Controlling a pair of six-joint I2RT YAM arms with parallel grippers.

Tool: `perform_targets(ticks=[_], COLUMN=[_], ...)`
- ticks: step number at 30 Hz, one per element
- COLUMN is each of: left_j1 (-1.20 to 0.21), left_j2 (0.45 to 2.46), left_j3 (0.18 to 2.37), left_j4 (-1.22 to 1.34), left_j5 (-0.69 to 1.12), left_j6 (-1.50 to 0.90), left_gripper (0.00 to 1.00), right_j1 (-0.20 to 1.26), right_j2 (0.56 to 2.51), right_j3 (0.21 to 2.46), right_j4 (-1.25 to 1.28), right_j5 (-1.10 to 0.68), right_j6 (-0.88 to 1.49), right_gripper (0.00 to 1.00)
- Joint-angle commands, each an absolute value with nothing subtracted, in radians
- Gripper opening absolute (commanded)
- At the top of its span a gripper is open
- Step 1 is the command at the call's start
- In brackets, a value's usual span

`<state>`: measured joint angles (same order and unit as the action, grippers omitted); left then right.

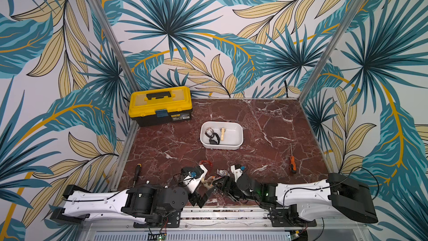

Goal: Put the watch into the storage box
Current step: Pick up the watch at the center of the board.

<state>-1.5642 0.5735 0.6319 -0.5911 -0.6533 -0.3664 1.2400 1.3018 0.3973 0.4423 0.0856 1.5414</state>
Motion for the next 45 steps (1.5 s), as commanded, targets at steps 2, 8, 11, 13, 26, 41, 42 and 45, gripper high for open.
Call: perform_targets(ticks=[2, 8, 11, 13, 26, 41, 42, 45], left_j1=[-1.583, -1.648, -1.661, -1.663, -1.664, -1.666, -1.666, -1.665], left_j2=[0.574, 0.558, 0.549, 0.546, 0.55, 0.551, 0.551, 0.551], left_j3=[0.607, 0.583, 0.583, 0.586, 0.594, 0.594, 0.594, 0.595], left_j4=[-0.556, -0.554, -0.566, -0.578, -0.623, -0.626, -0.627, -0.629], left_j5=[-0.68, -0.673, -0.673, -0.673, -0.689, -0.696, -0.696, -0.699], left_j6=[-0.343, -0.336, -0.34, -0.345, -0.382, -0.387, -0.387, -0.389], left_gripper=[1.0, 1.0, 1.0, 1.0, 0.99, 0.99, 0.99, 0.99], right_j1=[1.247, 1.247, 1.247, 1.248, 1.247, 1.246, 1.246, 1.246], right_j2=[1.302, 1.306, 1.306, 1.304, 1.283, 1.213, 1.214, 1.227], right_j3=[0.394, 0.399, 0.394, 0.396, 0.41, 0.463, 0.461, 0.462], right_j4=[0.396, 0.366, 0.363, 0.355, 0.3, 0.125, 0.135, 0.148], right_j5=[0.121, 0.137, 0.143, 0.145, 0.174, 0.187, 0.187, 0.176], right_j6=[1.542, 1.537, 1.545, 1.545, 1.542, 1.486, 1.484, 1.478], right_gripper=[0.72, 0.69, 0.65, 0.64, 0.47, 0.19, 0.19, 0.18])
